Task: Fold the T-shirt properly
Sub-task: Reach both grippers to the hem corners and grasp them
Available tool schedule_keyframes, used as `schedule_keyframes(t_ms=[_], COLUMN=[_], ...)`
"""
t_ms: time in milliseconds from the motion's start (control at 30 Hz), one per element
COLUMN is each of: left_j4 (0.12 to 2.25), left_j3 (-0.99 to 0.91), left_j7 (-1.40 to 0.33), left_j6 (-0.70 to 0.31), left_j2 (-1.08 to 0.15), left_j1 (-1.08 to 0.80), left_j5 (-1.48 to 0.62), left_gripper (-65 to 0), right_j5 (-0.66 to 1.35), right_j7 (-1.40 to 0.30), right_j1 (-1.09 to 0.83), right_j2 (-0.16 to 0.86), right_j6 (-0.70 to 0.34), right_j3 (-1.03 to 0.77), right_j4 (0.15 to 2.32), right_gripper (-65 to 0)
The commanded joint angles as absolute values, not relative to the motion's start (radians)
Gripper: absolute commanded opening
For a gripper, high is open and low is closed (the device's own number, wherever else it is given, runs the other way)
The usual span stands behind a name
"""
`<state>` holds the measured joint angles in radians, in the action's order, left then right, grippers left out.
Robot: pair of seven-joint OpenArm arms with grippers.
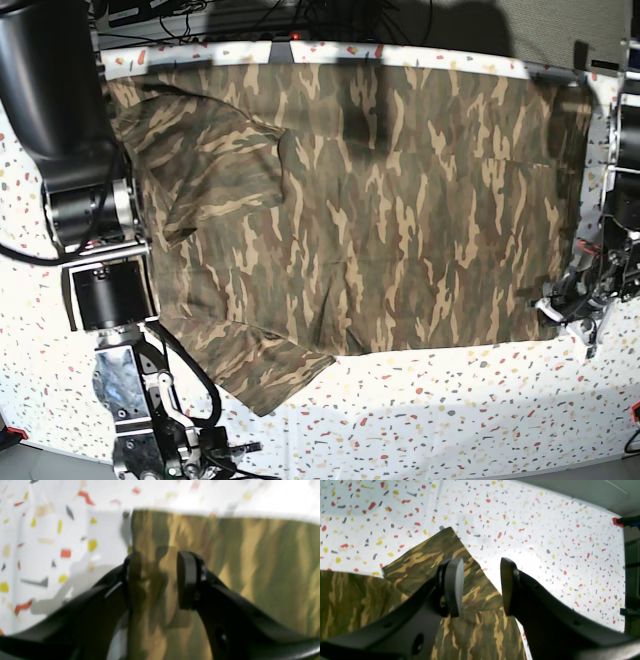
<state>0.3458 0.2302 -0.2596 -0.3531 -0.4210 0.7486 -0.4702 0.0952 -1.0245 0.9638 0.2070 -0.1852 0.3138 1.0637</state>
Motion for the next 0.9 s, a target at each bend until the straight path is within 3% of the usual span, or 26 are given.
schedule_keyframes(t_ms=[0, 300, 500, 867], left_j4=[0.358, 0.358, 0.358, 0.353], left_j3=[0.197, 0.118, 0.118, 0.118], left_j7=[-0.219, -0.138, -0.004, -0.026], left_j6=[-0.357, -0.358, -0.299, -0.328], left_j2=[-0.435, -0.444, -0.435, -0.395], left_j1=[0.783, 0.771, 0.717, 0.711], left_j5=[-0.477, -0.342, -0.341, -0.340], left_gripper=[-42.0, -42.0, -42.0, -43.6], right_j5=[0.091, 0.090, 0.083, 0.089], right_j7=[-1.018, -1.028, -0.831, -0.805], right_j1=[1.007, 0.963, 0.871, 0.850], right_j2=[0.210, 0.210, 0.211, 0.212], right_j6=[-0.188, -0.196, -0.285, -0.285], right_j3=[0.307, 0.307, 0.307, 0.307], right_j4=[1.077, 1.077, 1.081, 1.083], right_gripper=[-40.4, -40.4, -40.4, -40.4])
